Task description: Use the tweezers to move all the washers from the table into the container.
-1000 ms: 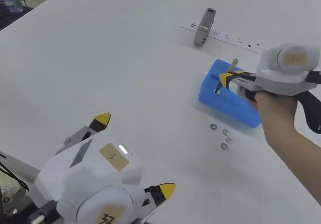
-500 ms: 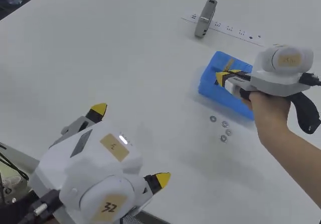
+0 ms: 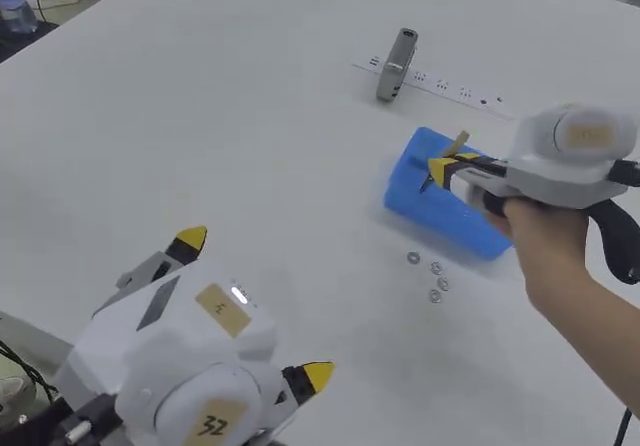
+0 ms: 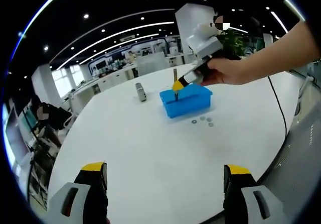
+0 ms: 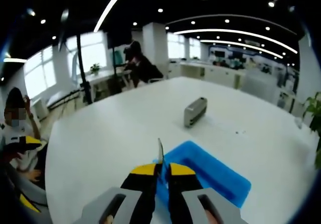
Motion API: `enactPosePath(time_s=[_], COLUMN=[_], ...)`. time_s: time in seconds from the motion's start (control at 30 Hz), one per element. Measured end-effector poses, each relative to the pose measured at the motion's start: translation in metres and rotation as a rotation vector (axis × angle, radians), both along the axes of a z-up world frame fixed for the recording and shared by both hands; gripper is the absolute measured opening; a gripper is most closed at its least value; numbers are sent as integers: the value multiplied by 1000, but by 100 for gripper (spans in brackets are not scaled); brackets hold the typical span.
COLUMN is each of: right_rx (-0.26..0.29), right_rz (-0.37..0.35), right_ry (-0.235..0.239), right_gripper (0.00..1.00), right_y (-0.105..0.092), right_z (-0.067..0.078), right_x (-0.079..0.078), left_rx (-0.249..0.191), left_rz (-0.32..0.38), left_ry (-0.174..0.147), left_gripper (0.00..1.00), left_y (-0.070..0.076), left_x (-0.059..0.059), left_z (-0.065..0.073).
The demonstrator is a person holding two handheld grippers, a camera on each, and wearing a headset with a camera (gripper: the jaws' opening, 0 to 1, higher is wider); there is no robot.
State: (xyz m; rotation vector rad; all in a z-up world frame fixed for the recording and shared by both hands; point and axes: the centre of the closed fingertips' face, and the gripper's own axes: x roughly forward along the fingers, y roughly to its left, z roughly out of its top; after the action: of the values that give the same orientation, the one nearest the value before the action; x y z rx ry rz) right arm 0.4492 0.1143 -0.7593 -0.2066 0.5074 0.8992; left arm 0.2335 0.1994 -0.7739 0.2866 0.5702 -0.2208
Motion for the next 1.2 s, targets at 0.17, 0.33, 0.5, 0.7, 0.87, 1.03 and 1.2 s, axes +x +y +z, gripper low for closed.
enactPosePath(time_s=[0.17, 0.33, 0.5, 0.7, 0.87, 1.03, 1.2], right_rx=[30, 45, 52, 27, 14, 1, -14], right_rz=[8, 14, 17, 19, 3, -5, 4], right_ry=[-24, -38, -32, 4, 48, 77, 82], right_gripper=[4, 4, 4, 4, 4, 4, 4], right_y=[-1, -5, -7, -13, -20, -22, -20], right_z=[21, 30, 29, 8, -13, -27, -32], right_x=[-15, -27, -37, -51, -58, -60, -61], left_rx=[-5, -5, -9, -7, -5, -2, 3], left_rz=[11, 18, 6, 3, -4, -3, -5], left_ry=[-18, -19, -17, -11, -5, 2, 6], left_gripper=[99, 99, 99, 99, 99, 99, 99], left_y=[2, 4, 1, 1, 0, 0, 0], left_x=[1, 1, 1, 1, 1, 0, 0], left_z=[3, 4, 3, 2, 1, -1, -2])
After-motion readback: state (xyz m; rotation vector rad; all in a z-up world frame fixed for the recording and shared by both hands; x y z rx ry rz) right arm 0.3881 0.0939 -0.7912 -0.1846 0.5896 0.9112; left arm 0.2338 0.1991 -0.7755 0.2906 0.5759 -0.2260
